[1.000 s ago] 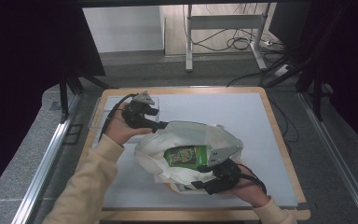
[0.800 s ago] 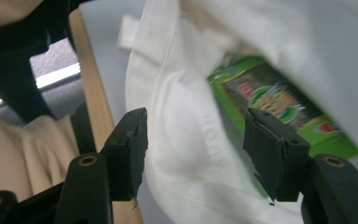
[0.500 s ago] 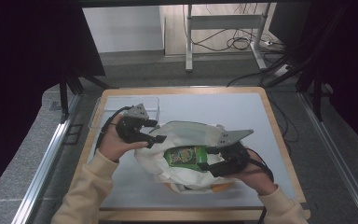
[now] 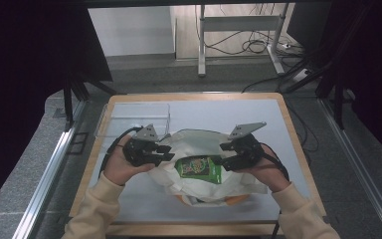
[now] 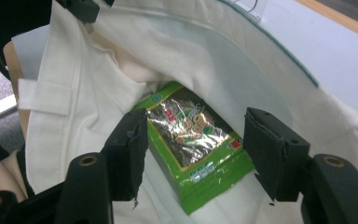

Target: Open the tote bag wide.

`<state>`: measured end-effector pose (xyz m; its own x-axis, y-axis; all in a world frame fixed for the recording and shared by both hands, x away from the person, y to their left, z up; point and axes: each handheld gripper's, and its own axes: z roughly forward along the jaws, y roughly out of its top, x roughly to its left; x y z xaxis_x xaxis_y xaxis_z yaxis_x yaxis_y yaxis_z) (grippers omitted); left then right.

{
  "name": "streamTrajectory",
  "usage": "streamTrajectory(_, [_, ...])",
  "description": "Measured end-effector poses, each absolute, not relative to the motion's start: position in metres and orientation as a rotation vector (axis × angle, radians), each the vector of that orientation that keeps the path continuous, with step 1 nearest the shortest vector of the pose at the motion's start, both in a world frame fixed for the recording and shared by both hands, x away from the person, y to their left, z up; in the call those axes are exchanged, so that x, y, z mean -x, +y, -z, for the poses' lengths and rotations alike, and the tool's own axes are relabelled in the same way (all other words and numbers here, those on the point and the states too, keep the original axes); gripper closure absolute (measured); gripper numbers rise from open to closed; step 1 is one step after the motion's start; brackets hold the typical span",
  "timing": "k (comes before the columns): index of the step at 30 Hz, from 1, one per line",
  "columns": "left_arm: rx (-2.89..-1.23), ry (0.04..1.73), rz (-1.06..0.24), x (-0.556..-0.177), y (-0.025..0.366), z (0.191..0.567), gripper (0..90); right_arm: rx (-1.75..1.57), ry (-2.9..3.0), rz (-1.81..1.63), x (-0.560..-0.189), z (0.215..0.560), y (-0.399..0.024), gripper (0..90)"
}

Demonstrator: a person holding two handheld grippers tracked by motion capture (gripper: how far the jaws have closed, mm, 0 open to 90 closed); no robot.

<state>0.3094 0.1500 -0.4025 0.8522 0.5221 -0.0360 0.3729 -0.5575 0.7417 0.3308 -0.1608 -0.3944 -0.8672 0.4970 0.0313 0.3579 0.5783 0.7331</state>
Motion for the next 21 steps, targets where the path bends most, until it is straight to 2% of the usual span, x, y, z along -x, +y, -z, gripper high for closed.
streamTrajectory(6, [-2.242, 0.65, -0.198, -0.304, 0.149, 0.409, 86.9, -0.673, 2.65, -1.151, -0.337, 0.388, -0.142, 44.6])
streamTrajectory(12, [-2.283, 0.645, -0.175, -0.304, 0.143, 0.413, 89.8, -0.68, 2.666, -1.137, -0.349, 0.386, -0.122, 49.7])
streamTrajectory(17, [-2.311, 0.643, -0.162, -0.303, 0.139, 0.418, 89.9, -0.664, 2.696, -1.132, -0.357, 0.389, -0.101, 58.6])
streamTrajectory(21, [-2.309, 0.648, -0.155, -0.301, 0.14, 0.417, 89.9, -0.652, 2.733, -1.121, -0.363, 0.396, -0.087, 75.2])
